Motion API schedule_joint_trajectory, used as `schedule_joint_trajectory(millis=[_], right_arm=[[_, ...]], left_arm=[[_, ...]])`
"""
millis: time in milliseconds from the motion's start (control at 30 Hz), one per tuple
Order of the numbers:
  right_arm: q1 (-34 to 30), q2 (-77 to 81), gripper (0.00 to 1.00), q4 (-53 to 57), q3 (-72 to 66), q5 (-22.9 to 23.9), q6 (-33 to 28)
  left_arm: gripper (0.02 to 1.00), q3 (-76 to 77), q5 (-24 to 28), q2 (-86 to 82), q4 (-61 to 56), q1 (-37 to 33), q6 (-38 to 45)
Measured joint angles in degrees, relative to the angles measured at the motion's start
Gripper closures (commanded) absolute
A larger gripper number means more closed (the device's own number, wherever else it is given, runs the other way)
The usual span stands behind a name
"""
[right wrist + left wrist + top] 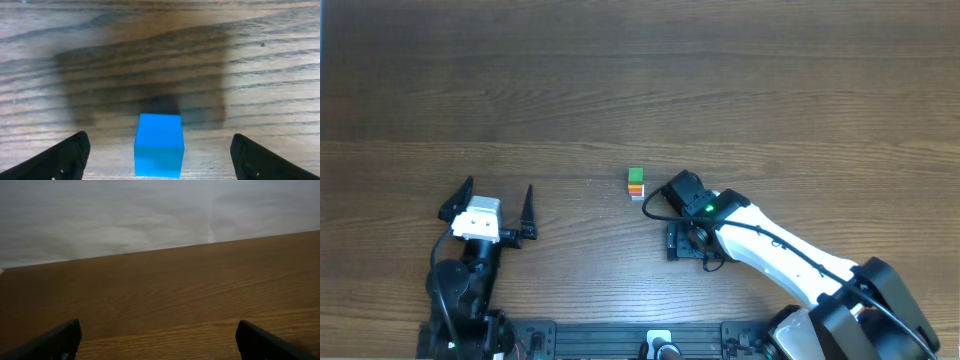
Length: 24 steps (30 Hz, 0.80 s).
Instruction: Stack Cubes
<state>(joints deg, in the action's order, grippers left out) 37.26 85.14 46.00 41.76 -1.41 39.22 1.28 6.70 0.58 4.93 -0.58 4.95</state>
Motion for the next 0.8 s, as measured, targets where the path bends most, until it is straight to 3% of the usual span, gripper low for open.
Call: schedule_joint_trajectory(millis=[267,467,800], right_arm=[[0.2,0.3,0.483,0.0,0.0,0.0,1.0],[0.4,0.3,0.568,0.0,0.0,0.0,1.2],[0.4,0.3,0.614,0.0,0.0,0.0,1.2]], left_arm=[[0.02,0.0,0.0,0.0,0.0,0.0,0.0],[0.023,0.0,0.0,0.0,0.0,0.0,0.0],[0.02,0.0,0.0,0.0,0.0,0.0,0.0]])
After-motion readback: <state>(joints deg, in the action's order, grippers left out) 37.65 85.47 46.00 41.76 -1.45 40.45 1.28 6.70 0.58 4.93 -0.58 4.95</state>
